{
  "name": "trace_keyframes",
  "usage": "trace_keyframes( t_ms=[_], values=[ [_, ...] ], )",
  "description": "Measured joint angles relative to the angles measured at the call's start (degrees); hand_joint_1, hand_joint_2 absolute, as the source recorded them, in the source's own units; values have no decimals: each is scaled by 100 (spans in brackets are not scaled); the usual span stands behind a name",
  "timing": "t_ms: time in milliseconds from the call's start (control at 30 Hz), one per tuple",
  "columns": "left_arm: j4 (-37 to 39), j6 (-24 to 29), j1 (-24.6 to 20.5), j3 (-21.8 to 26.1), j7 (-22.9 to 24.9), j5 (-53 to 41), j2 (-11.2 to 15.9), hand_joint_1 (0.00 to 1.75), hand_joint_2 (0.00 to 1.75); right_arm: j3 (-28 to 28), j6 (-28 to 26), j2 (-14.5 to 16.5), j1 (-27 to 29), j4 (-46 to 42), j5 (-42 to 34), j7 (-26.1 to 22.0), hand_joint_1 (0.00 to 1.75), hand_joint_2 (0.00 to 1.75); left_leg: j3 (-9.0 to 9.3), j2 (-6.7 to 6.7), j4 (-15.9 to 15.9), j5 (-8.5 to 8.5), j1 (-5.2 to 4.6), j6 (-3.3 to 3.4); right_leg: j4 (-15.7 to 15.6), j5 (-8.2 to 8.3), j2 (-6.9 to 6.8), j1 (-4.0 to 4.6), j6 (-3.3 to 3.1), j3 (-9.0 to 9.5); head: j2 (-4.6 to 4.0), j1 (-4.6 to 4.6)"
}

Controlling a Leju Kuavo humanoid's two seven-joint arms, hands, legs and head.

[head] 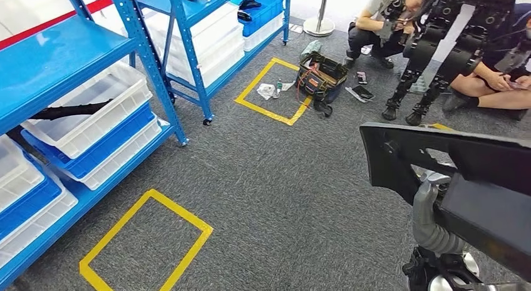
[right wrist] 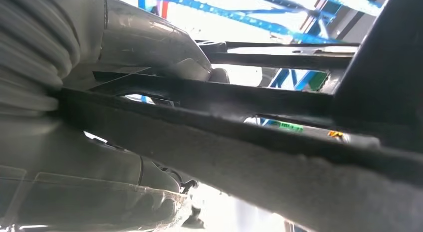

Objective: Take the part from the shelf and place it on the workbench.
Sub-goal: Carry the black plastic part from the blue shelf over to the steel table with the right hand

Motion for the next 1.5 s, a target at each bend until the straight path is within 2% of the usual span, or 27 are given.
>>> trace_keyframes(
  t_ms=[33,67,100,200,267,333,400,433,467,500,567,633,700,733,833,900,933,1000,1067,1133,1200,1233,1300,1333,1400,1467,1500],
  values=[
    [-9,32,-9,9,0,2,4,0,175,3,24,15,-45,9,22,30,175,175,-25,59,67,-52,16,-71,-353,104,-87,-22,59,197,0,10],
    [-19,55,-18,16,0,0,10,0,175,5,38,31,-85,16,39,52,175,175,-51,107,129,-103,19,-134,-567,154,-141,-30,54,316,0,10],
    [-29,83,-28,22,0,-3,9,0,175,4,51,45,-118,23,51,74,175,175,-70,147,177,-143,16,-187,-643,150,-158,-24,10,351,0,2],
    [-41,212,-50,34,-1,-11,-33,0,175,3,78,80,-169,33,78,135,175,175,-64,204,203,-189,53,-250,-558,124,7,9,-188,285,0,-46],
    [-42,319,-67,42,-6,-14,-61,0,175,6,95,109,-217,36,98,171,175,175,-161,-15,444,-404,82,-257,-547,141,104,22,-260,261,0,-67],
    [-42,399,-84,52,-17,-15,-91,0,175,14,103,147,-278,37,124,196,175,175,-488,-309,1149,-831,64,-221,-549,158,202,63,-304,234,0,-97],
    [-42,455,-94,63,-29,-25,-111,0,175,29,109,184,-314,41,142,215,175,175,-846,-418,1846,-1087,12,-138,-548,167,327,131,-340,219,0,-116],
    [-42,470,-95,68,-32,-31,-115,0,175,36,110,197,-323,44,144,223,175,175,-922,-440,1958,-1058,-21,-79,-547,167,397,164,-350,220,0,-117],
    [-42,482,-93,69,-30,-38,-121,0,175,42,111,207,-333,48,146,227,175,175,-872,-477,1802,-890,-63,-4,-547,168,478,193,-358,232,0,-118],
    [-42,487,-91,69,-27,-42,-126,0,175,46,112,215,-346,50,147,228,175,175,-741,-546,1477,-652,-109,77,-547,167,561,213,-359,249,0,-116],
    [-43,490,-87,71,-24,-45,-128,0,175,55,112,231,-379,52,148,228,175,175,-436,-867,740,-242,-179,224,-547,169,710,230,-361,259,0,-105],
    [-43,491,-87,73,-22,-50,-129,0,175,68,112,248,-403,54,148,230,175,175,-323,-1062,443,-131,-217,283,-552,188,844,204,-347,218,0,-118],
    [-43,493,-91,74,-19,-52,-142,0,175,80,112,255,-407,53,148,231,175,175,-263,-926,347,-98,-221,281,-576,224,978,185,-302,176,0,-146],
    [-42,492,-95,74,-17,-52,-149,0,175,82,112,255,-405,51,150,231,175,175,-209,-835,264,-62,-207,269,-544,213,907,201,-289,142,0,-150],
    [-43,492,-94,76,-17,-52,-164,0,175,89,112,255,-439,53,154,235,175,175,-109,-534,83,20,-187,242,156,-112,338,250,-308,-241,0,-128],
    [-43,491,-91,80,-17,-52,-169,0,175,95,112,257,-443,61,148,237,175,175,-122,-346,81,16,-194,238,812,-343,185,222,-281,-571,0,-120],
    [-42,490,-90,82,-17,-51,-173,0,175,96,112,256,-437,66,148,237,175,175,-126,-257,82,9,-194,230,903,-347,161,203,-235,-611,0,-121],
    [-42,490,-90,85,-18,-50,-179,0,175,97,112,256,-436,72,151,243,175,175,-121,-100,93,-11,-184,200,414,-129,75,176,-108,-327,0,-121],
    [-44,497,-92,86,-20,-50,-181,0,175,98,112,255,-455,76,158,257,175,175,-116,20,133,-54,-197,141,-394,110,-153,179,-63,127,0,-119],
    [-46,519,-93,91,-21,-50,-182,0,175,98,112,251,-475,84,164,271,175,175,-114,113,171,-91,-223,82,-718,194,-247,206,-162,312,0,-134],
    [-47,539,-96,95,-30,-52,-187,0,175,93,108,226,-475,94,150,275,175,175,-102,193,179,-106,-217,34,-720,230,-121,214,-282,303,0,-150],
    [-47,543,-97,96,-40,-55,-189,0,175,89,102,208,-469,97,137,269,175,175,-106,145,213,-143,-200,1,-730,245,-62,204,-321,296,0,-154],
    [-47,544,-98,97,-81,-60,-198,0,175,85,79,181,-453,99,99,247,175,175,-244,-121,550,-401,-159,-68,-748,279,47,170,-401,287,0,-177],
    [-47,544,-100,99,-107,-59,-201,0,175,84,66,174,-436,99,82,231,175,175,-392,-280,897,-609,-142,-91,-748,289,98,170,-425,275,0,-191],
    [-47,546,-120,110,-148,-55,-208,0,175,84,44,165,-386,99,55,207,175,175,-721,-410,1644,-951,-127,-109,-745,309,210,182,-462,249,0,-199],
    [-47,559,-132,121,-155,-55,-207,0,175,84,38,158,-339,99,46,198,175,175,-758,-445,1775,-883,-122,-93,-742,326,351,193,-470,237,0,-201],
    [-47,569,-125,125,-151,-57,-205,0,175,84,36,155,-326,99,46,198,175,175,-614,-492,1498,-690,-119,-69,-741,336,434,194,-464,239,0,-202]
  ],
)
